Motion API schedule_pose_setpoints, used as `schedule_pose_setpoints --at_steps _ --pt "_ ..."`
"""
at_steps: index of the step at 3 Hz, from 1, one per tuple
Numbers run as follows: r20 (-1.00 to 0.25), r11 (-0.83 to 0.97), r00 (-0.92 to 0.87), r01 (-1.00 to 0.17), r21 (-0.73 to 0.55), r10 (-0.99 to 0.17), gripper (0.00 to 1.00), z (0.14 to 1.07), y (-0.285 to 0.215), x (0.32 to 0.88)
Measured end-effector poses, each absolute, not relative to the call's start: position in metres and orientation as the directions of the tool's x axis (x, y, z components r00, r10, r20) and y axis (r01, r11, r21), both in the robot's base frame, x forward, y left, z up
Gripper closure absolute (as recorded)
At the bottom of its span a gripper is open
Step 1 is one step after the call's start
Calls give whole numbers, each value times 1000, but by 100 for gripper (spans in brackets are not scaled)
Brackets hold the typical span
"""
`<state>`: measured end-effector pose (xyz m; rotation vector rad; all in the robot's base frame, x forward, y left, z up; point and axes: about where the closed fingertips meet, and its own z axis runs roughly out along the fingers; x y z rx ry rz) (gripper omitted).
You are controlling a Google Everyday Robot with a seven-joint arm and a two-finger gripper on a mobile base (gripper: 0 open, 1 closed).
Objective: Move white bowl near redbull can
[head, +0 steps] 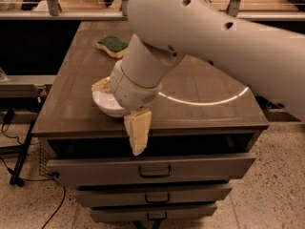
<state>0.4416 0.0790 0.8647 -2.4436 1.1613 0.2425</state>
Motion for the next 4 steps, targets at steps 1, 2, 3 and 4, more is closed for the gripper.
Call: schedule_pose_setpoints --at_steps 1,2,3,4 --pt "-296 -516 593 -802 -301 -749 4 844 80 477" --pt "-276 -469 547 -830 -302 -790 34 832 67 502" --pt "-269 -447 525 -842 -303 -807 65 828 59 511" --pt "-269 -447 525 -842 -303 -807 87 829 60 507"
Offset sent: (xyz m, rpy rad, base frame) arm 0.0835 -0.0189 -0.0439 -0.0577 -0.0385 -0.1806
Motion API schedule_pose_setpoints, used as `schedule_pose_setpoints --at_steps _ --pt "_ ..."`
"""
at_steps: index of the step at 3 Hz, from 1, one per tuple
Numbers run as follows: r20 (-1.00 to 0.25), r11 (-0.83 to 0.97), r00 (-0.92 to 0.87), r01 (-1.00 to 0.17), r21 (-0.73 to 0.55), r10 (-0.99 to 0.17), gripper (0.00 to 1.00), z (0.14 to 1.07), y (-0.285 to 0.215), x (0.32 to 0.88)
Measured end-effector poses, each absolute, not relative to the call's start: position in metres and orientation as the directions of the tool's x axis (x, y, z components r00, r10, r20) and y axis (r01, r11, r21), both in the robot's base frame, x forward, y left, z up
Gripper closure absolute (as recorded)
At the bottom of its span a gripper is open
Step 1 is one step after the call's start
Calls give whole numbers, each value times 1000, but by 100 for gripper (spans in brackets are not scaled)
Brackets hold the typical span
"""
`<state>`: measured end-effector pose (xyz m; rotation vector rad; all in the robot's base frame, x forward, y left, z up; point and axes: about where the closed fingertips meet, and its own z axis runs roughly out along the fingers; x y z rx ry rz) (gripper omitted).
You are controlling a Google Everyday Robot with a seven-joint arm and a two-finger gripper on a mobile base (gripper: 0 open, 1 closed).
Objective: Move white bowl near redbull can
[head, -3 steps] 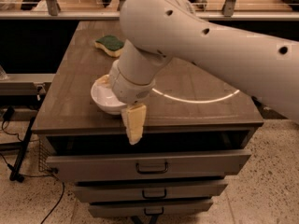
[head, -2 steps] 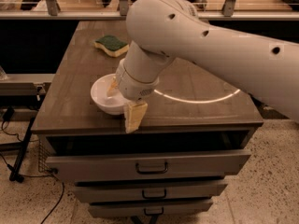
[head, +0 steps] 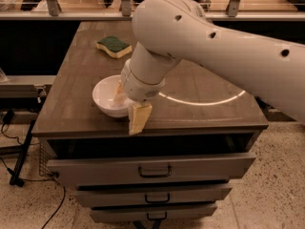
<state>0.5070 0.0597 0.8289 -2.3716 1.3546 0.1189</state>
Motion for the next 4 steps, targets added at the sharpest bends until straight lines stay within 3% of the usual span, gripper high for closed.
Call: schedule_pose_setpoints --at_steps 1,4 --pt "-269 -446 525 -842 -303 -808 100 836 60 506" --pt "-269 -446 524 -842 -303 -808 100 838 60 504"
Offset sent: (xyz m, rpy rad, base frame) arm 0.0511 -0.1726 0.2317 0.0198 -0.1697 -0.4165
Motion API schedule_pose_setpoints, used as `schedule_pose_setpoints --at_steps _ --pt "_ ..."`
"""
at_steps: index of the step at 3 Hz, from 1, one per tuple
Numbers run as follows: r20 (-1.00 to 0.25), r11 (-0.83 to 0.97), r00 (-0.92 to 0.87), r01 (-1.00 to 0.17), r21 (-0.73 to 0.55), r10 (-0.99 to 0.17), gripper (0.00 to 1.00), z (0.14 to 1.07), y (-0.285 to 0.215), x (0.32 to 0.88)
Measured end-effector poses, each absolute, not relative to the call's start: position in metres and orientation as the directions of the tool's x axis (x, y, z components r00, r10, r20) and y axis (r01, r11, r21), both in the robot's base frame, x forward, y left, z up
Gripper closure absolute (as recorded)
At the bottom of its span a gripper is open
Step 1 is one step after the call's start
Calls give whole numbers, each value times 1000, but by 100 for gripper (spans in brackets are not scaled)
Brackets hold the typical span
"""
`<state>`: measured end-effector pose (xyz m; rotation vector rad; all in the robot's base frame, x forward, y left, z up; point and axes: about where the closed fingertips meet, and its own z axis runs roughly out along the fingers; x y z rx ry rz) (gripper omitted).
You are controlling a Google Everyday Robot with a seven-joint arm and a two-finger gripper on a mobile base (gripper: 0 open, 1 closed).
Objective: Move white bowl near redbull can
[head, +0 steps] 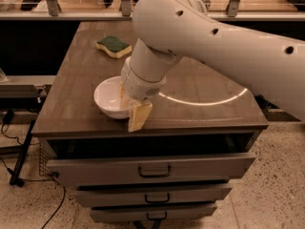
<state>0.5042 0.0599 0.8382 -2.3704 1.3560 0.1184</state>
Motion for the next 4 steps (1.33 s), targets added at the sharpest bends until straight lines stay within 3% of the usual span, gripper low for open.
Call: schedule_pose_setpoints --at_steps 1,2,4 --pt "-269 -446 524 -842 -303 -808 100 838 60 504" --pt "-269 -446 524 -842 -303 -808 77 838 60 504" --pt "-269 -446 524 -842 -303 -808 15 838 60 504"
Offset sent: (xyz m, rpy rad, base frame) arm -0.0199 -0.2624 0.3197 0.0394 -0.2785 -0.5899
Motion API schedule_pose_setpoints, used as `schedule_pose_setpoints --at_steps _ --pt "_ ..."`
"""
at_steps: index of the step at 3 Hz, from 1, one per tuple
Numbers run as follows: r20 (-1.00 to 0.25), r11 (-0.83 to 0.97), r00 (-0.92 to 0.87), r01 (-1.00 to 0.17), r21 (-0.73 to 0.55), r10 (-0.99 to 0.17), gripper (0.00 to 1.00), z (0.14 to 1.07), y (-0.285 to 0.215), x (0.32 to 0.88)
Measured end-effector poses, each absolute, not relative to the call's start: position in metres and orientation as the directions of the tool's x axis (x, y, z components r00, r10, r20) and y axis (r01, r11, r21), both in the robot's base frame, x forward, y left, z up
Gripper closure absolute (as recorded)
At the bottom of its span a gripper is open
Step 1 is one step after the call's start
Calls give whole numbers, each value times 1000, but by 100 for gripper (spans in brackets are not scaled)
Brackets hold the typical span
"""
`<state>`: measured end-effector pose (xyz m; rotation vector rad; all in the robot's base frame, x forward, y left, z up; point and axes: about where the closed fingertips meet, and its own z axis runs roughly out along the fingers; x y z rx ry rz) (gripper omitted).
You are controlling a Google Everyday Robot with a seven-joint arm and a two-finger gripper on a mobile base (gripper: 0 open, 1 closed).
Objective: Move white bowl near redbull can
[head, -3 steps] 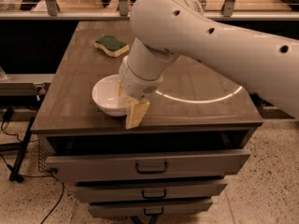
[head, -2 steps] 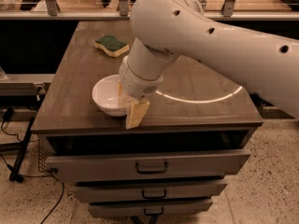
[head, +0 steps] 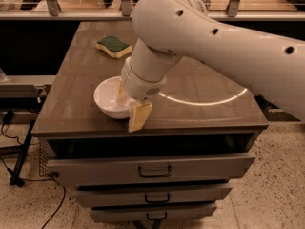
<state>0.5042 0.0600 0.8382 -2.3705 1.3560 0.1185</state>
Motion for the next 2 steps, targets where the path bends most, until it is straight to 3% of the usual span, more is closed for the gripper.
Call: schedule_pose_setpoints --at_steps 1,2 --pt "-269 -446 524 -842 -303 -808 0 838 60 504" --pt "-257 -464 532 -840 -281 -807 0 835 76 499"
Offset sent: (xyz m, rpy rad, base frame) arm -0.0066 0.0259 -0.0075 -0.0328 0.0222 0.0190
